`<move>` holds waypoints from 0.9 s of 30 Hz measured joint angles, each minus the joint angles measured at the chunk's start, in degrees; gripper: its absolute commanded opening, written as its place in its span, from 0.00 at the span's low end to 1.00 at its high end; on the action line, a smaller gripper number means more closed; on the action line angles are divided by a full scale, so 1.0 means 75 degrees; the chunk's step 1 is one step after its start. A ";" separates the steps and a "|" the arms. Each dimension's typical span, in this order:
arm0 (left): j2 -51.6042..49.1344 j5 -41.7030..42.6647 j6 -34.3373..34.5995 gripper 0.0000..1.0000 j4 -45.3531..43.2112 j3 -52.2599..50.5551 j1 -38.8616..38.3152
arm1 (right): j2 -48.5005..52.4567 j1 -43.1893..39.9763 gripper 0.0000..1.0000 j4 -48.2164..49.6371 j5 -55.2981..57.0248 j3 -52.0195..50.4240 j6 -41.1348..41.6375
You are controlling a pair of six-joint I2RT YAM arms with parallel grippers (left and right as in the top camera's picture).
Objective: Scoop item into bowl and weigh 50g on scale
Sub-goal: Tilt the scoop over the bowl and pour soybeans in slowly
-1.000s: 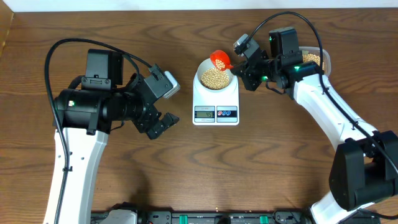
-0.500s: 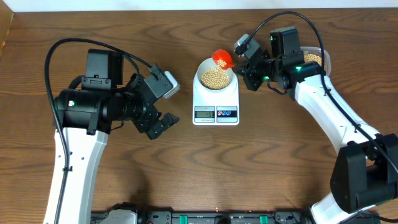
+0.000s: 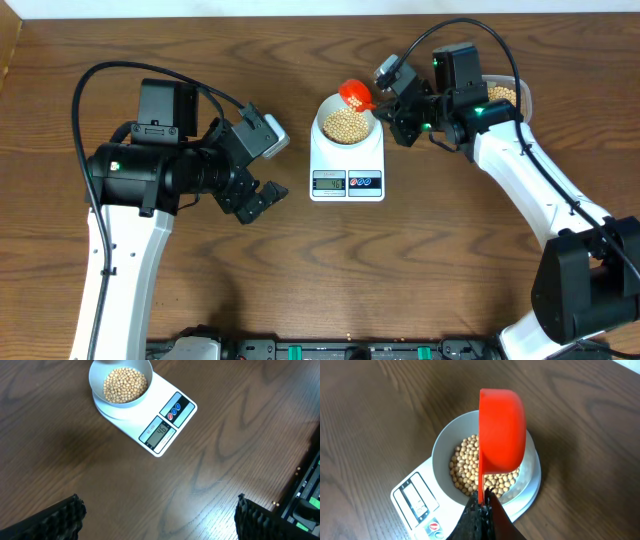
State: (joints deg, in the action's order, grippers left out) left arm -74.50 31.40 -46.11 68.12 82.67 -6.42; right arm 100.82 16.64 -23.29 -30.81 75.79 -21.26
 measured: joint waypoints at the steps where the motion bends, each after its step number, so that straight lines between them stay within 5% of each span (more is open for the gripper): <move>1: 0.0000 0.0000 0.0000 0.98 0.0000 0.0000 0.0000 | -0.0012 0.0000 0.01 0.0085 -0.0047 0.0000 -0.0006; 27: 0.0000 0.0000 0.0000 0.98 0.0000 0.0000 0.0000 | -0.0079 0.0079 0.01 0.0230 0.0271 0.0000 -0.0221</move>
State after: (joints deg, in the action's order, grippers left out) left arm -74.50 31.40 -46.11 68.12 82.67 -6.42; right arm 100.22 17.23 -21.56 -28.77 75.79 -22.92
